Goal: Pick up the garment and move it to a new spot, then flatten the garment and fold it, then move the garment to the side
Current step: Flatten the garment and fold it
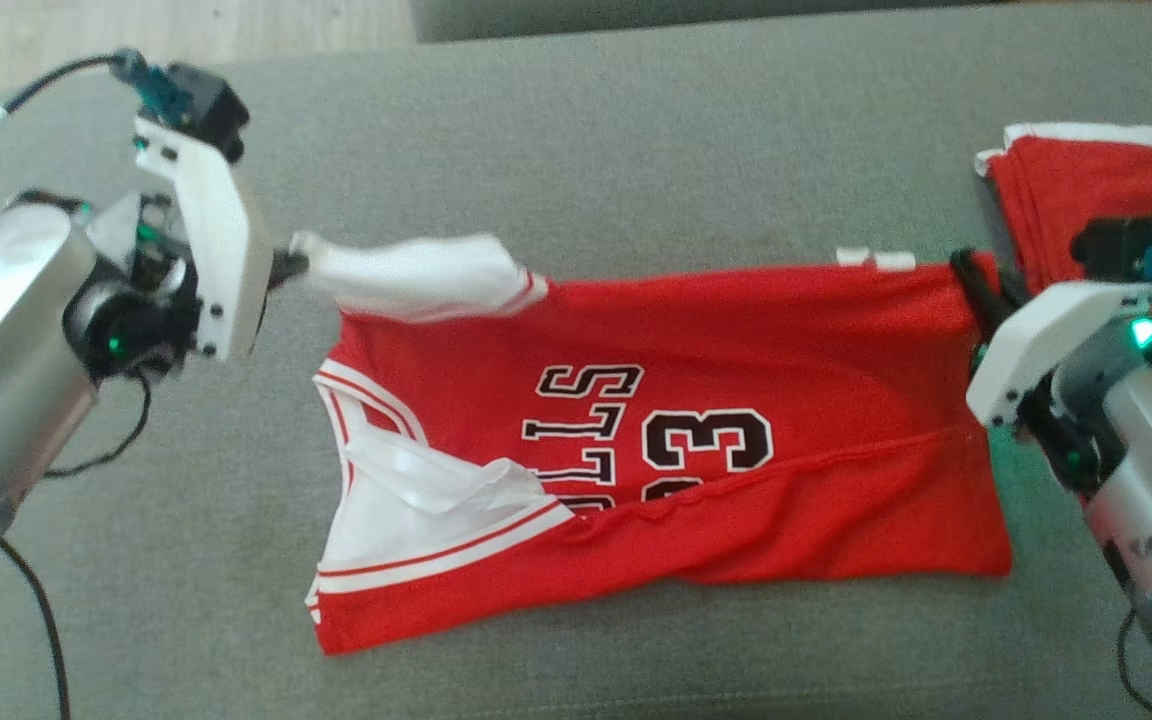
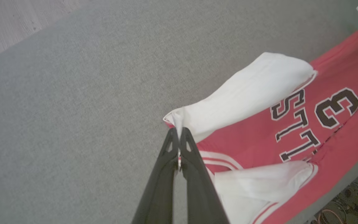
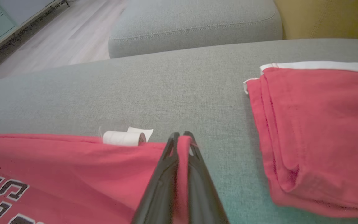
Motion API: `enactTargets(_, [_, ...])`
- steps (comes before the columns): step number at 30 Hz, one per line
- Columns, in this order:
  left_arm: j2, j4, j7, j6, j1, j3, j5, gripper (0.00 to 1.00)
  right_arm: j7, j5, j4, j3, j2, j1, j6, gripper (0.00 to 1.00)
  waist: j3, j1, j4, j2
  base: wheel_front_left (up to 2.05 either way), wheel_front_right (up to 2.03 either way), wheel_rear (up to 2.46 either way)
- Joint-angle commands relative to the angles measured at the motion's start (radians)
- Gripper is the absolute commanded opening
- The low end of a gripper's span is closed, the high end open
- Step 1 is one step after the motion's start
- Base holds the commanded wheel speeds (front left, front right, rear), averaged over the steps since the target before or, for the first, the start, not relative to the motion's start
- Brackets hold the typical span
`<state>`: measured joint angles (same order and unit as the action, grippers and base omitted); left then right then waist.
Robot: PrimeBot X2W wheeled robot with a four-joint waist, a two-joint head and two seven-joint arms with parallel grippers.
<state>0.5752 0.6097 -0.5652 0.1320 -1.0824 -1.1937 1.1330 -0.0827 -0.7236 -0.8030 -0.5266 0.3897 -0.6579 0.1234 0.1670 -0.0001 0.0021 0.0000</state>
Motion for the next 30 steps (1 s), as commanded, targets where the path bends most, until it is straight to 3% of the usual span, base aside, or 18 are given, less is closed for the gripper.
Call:
enactTargets(1, [0.059,-0.034,-0.022,-0.001,-0.037,0.034,0.013,0.00,-0.006,-0.012,0.029,-0.016,0.022,0.012,0.007,0.00,-0.027,0.0001,0.017,0.0000,0.00,0.00,0.00])
enactTargets(6, [0.113,-0.152,-0.121,-0.005,0.007,0.021,0.083,0.00,-0.066,-0.030,0.059,-0.061,0.060,0.051,0.007,0.00,-0.054,0.0001,0.028,0.0000,0.00,0.00,0.00])
enactTargets(14, [0.202,-0.336,-0.235,-0.059,0.079,-0.005,0.146,0.00,-0.211,-0.050,0.110,-0.130,0.151,0.082,0.007,0.00,-0.059,0.0001,0.029,0.0000,0.00,0.00,0.00])
enactTargets(26, [0.220,-0.426,-0.255,-0.087,0.166,-0.030,0.177,0.00,-0.357,-0.093,0.196,-0.194,0.193,0.121,0.007,0.00,-0.054,0.0001,0.025,0.0000,0.00,0.00,0.00])
enactTargets(27, [0.220,-0.429,-0.259,-0.087,0.172,-0.031,0.181,0.00,-0.371,-0.096,0.195,-0.198,0.193,0.126,0.007,0.06,-0.054,0.0001,0.025,0.0000,0.00,0.00,0.00])
enactTargets(28, [0.218,-0.432,-0.259,-0.087,0.178,-0.032,0.186,0.00,-0.384,-0.098,0.194,-0.202,0.194,0.130,0.007,0.22,-0.054,0.0001,0.026,0.0000,0.00,0.00,0.00])
enactTargets(29, [0.216,-0.433,-0.256,-0.088,0.183,-0.032,0.190,0.04,-0.392,-0.100,0.194,-0.203,0.195,0.132,0.007,0.73,-0.055,0.0001,0.026,0.0000,0.00,0.00,0.00])
enactTargets(30, [0.213,-0.434,-0.253,-0.089,0.189,-0.032,0.194,0.60,-0.396,-0.100,0.194,-0.203,0.195,0.133,0.007,1.00,-0.056,0.0001,0.026,0.0000,0.00,0.00,0.00])
